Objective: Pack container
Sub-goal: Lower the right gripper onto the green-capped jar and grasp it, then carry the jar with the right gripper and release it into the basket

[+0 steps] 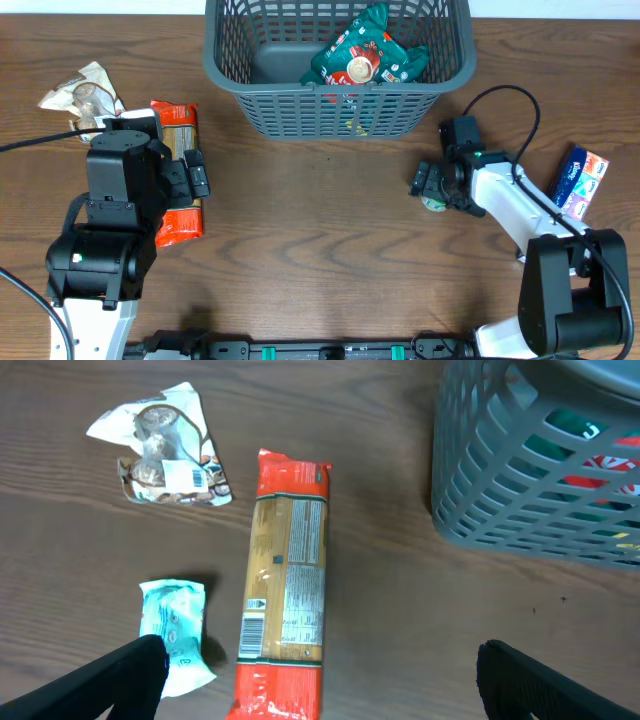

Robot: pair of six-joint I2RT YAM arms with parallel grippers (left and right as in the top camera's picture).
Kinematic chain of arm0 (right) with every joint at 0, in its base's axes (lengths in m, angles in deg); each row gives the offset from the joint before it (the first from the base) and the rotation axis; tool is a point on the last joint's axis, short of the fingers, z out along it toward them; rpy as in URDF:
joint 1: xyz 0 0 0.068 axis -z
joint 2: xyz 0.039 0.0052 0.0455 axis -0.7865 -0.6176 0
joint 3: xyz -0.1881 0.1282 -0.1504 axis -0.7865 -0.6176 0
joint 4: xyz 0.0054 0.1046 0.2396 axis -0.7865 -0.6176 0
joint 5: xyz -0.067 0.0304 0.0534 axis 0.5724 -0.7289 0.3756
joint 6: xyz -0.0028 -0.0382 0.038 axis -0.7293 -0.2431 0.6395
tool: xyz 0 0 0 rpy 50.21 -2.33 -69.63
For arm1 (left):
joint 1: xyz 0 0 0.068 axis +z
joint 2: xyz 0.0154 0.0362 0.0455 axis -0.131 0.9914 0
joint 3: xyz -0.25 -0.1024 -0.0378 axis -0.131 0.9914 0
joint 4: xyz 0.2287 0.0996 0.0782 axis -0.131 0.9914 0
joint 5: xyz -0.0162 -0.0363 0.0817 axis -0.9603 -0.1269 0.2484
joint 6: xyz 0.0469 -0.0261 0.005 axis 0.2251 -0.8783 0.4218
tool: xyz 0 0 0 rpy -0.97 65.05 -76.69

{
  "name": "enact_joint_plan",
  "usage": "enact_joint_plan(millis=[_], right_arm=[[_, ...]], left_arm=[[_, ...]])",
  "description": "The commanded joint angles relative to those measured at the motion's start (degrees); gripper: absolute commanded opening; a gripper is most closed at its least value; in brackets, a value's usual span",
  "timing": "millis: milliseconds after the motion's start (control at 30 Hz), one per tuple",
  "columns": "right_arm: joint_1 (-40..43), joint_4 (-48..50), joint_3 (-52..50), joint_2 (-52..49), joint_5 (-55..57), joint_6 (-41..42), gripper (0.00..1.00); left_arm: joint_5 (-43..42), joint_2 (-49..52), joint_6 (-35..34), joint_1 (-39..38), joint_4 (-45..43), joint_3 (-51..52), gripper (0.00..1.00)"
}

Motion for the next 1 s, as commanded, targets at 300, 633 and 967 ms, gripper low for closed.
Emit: enact_joint_plan(millis=[300,633,967], right_arm=[[-0.13,2.51,-1.36,1.01,0.66,0.07,0.49],[1.46,0.79,4.17,2.97,4.68,-3.37,0.02],[10.64,-4.02,19.58,8.39,10.29,-5.95,0.01]], left_arm=[[0.50,0.15,0.52,0.24,0.15,-1.20,0.99],[0.50,0.15,0.52,0.24,0.15,-1.20,0.99],[0.50,0.15,0.52,0.24,0.13,-1.20,0.99]])
